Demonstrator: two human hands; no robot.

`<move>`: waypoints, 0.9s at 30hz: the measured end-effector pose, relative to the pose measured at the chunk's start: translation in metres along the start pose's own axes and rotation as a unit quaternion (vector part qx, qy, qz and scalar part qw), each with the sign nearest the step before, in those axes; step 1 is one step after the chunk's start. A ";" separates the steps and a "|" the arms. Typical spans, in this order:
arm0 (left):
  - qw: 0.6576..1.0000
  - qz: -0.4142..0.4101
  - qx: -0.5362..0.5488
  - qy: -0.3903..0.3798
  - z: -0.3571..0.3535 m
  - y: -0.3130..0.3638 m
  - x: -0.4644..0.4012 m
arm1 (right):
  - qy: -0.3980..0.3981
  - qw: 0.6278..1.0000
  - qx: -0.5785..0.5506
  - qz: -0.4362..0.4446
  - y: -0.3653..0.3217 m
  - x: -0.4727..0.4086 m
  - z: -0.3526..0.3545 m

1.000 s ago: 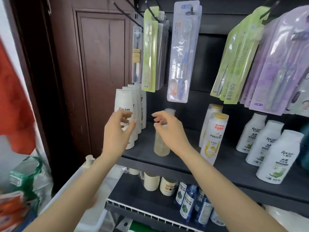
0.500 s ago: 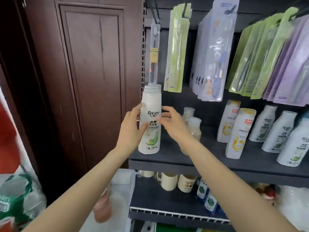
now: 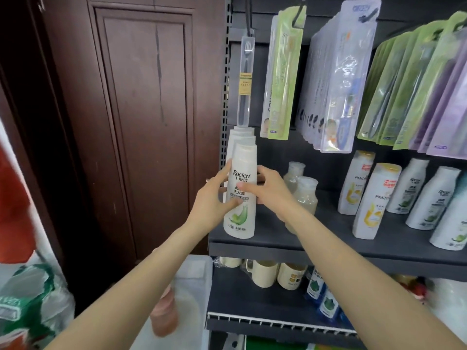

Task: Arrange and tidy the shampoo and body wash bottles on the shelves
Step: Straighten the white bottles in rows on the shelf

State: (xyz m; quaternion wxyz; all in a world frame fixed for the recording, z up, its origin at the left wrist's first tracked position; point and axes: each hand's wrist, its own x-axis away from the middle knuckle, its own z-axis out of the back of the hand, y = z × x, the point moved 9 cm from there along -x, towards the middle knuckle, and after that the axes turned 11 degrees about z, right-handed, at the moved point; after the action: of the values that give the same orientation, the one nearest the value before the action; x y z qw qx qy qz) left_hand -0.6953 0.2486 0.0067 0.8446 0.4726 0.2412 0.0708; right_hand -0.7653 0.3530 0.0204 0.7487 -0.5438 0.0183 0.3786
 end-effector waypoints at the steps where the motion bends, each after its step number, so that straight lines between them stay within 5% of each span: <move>1: 1.000 0.001 0.004 -0.005 -0.001 0.000 0.001 | 0.011 1.000 0.005 0.006 -0.001 0.001 0.002; 9: 0.989 0.048 -0.135 -0.046 -0.012 -0.019 0.030 | 0.149 0.959 -0.226 -0.078 0.020 0.027 0.028; 15: 0.983 0.017 -0.182 -0.011 0.001 -0.003 0.041 | 0.164 0.938 -0.279 -0.123 0.029 0.037 0.029; 20: 0.997 0.058 -0.053 0.011 0.019 -0.016 0.048 | 0.083 0.930 -0.339 -0.112 0.028 0.043 0.021; 24: 0.987 0.105 0.097 -0.068 0.010 -0.024 0.055 | 0.063 0.903 -0.416 -0.089 0.026 0.046 0.012; 27: 0.962 0.150 0.199 -0.109 0.003 -0.028 0.062 | 0.086 0.919 -0.378 -0.078 0.022 0.045 0.015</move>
State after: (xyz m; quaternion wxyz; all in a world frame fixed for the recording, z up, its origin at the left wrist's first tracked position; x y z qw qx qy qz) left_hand -0.6433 0.2527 -0.0364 0.7344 0.6668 0.0832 0.0951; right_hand -0.7516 0.3930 -0.0106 0.5100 -0.8164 -0.1044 0.2499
